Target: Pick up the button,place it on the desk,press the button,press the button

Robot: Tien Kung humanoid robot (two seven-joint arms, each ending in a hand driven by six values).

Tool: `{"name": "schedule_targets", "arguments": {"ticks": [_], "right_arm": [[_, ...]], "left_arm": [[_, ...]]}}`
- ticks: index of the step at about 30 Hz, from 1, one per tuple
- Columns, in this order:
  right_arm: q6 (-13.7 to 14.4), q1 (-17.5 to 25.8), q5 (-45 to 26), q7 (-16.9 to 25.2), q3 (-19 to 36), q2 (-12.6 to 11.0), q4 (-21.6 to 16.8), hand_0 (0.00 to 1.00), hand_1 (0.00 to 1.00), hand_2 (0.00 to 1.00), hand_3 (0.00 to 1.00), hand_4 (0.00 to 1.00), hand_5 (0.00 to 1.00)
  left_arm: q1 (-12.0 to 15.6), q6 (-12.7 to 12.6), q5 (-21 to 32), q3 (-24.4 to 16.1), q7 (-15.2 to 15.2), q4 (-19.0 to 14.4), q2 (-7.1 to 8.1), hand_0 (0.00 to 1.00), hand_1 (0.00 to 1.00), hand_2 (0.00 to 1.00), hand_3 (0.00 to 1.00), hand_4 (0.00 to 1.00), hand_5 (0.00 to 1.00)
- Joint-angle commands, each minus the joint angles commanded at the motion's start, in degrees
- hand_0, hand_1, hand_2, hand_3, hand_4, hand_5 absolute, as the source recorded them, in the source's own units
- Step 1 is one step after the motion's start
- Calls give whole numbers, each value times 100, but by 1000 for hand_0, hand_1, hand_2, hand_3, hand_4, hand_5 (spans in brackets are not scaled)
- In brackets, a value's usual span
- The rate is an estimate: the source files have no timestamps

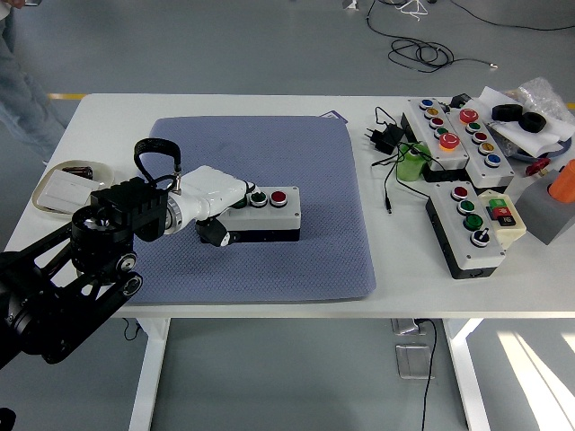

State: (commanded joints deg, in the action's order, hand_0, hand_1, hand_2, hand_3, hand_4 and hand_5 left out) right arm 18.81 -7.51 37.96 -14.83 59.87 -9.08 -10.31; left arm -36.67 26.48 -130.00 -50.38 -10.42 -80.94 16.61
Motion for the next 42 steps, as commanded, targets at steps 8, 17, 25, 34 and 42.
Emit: {"name": "schedule_targets", "arguments": {"ticks": [8,17,25,34,42], "right_arm": [[-3,-2,-7,2,-7,-2,0,787,797,817,751,412,479],[-5,-9,-12,12,-1,-11,0,787,797,817,751,412,479],[0,-15,7,4,16,-11,0,787,797,817,751,412,479],[4,-28,-5,5,8,-9,0,787,797,817,751,412,479],[-4,-39,-4,15,0,-22,0,787,797,817,751,412,479]], "left_arm": [[-31,211,0,76,-43,19,11,2,17,68,828,725,191],[-46,-8,0,32,-25,-60,5,2,19,68,827,722,191],[-213,-259,0,82,1,-85,-121,2,20,69,828,719,183],[-330,-248,2,304,7,39,-274,2,22,70,829,717,184],[-418,-184,76,402,-5,271,-347,2,23,72,830,714,187]]}}
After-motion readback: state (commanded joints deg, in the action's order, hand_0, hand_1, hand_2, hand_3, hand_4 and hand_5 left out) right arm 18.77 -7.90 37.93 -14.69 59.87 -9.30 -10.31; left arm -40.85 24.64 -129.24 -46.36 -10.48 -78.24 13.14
